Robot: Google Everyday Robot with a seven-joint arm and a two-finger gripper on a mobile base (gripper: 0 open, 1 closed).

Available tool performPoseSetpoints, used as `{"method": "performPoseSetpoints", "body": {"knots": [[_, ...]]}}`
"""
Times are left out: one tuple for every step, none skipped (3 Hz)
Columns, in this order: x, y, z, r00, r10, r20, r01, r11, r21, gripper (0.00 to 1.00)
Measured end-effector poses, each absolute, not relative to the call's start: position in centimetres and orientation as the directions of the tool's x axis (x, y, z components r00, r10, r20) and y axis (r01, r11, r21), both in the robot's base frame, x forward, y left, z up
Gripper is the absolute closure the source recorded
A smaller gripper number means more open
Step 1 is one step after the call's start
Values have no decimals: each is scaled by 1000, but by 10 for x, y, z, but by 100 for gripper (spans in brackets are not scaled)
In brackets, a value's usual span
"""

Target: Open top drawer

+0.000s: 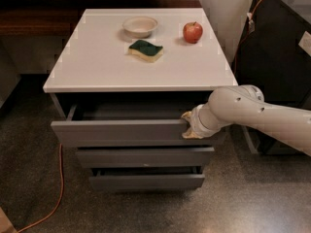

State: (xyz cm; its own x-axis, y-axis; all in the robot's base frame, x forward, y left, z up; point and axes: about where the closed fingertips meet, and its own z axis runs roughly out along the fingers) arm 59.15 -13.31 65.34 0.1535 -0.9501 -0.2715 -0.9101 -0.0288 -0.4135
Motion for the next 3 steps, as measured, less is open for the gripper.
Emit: {"method": "performPoseSetpoints", "body": {"knots": [[591, -133, 654, 153, -950, -271, -910, -29, -413, 67], [591, -133, 654, 153, -950, -271, -910, -29, -413, 64], [591, -133, 654, 153, -950, -271, -910, -29, -413, 96]]}}
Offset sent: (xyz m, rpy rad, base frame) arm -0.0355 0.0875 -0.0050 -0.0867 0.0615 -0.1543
